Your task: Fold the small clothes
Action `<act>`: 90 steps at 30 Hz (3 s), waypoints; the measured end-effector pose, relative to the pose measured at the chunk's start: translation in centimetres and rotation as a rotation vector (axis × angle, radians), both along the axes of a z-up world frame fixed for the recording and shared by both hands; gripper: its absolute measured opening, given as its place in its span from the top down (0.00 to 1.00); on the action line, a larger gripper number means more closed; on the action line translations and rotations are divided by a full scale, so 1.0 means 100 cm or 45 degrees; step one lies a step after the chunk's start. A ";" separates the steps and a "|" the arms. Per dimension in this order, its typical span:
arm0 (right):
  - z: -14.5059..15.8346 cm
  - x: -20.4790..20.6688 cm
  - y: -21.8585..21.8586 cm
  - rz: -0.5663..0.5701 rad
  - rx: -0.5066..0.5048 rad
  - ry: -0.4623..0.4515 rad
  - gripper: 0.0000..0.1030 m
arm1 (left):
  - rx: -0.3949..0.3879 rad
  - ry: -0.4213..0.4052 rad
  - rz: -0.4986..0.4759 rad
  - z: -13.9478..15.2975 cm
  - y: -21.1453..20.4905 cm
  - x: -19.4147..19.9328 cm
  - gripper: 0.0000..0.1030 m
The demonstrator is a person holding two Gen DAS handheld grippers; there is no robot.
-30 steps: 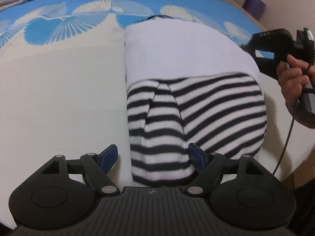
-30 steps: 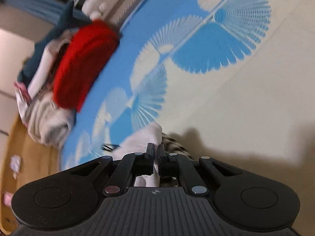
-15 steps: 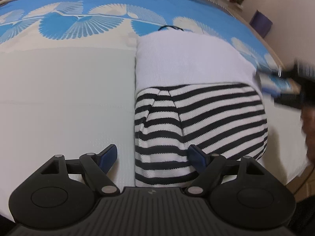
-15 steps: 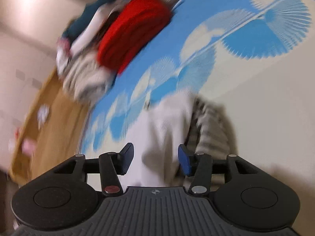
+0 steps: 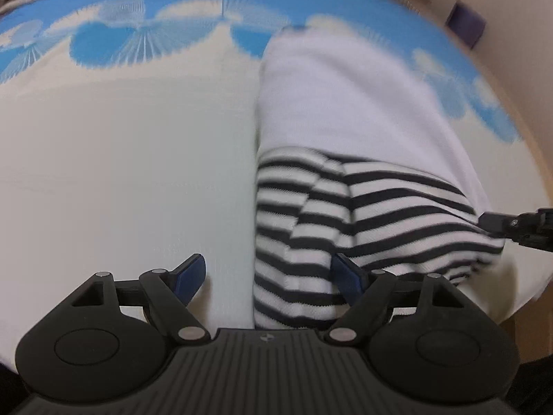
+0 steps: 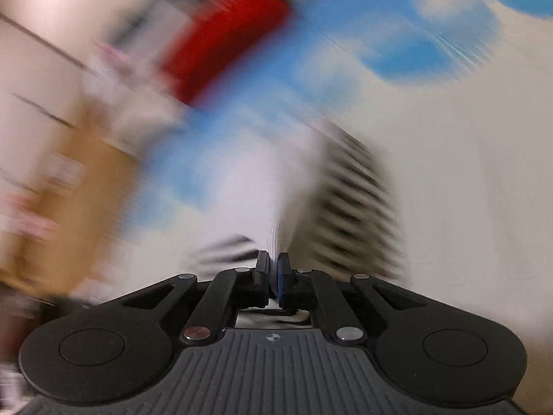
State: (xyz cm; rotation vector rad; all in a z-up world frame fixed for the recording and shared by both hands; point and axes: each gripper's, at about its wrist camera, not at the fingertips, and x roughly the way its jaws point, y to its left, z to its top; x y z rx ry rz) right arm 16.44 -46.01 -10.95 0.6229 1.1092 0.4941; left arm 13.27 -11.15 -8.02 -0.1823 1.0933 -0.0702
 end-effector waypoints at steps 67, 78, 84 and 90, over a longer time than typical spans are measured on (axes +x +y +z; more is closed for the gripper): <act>-0.004 0.107 0.002 -0.511 0.192 -0.003 0.98 | 0.017 -0.110 -0.292 0.093 0.029 0.087 0.15; 0.003 0.097 0.008 -0.473 -0.027 -0.002 0.73 | -0.240 0.245 -0.294 0.006 0.023 0.129 0.15; 0.007 0.074 -0.003 -0.350 0.145 0.030 0.49 | -0.253 0.227 -0.323 0.007 0.022 0.133 0.15; 0.001 0.049 0.011 -0.158 0.125 0.039 0.97 | -0.291 0.229 -0.278 0.009 0.025 0.135 0.15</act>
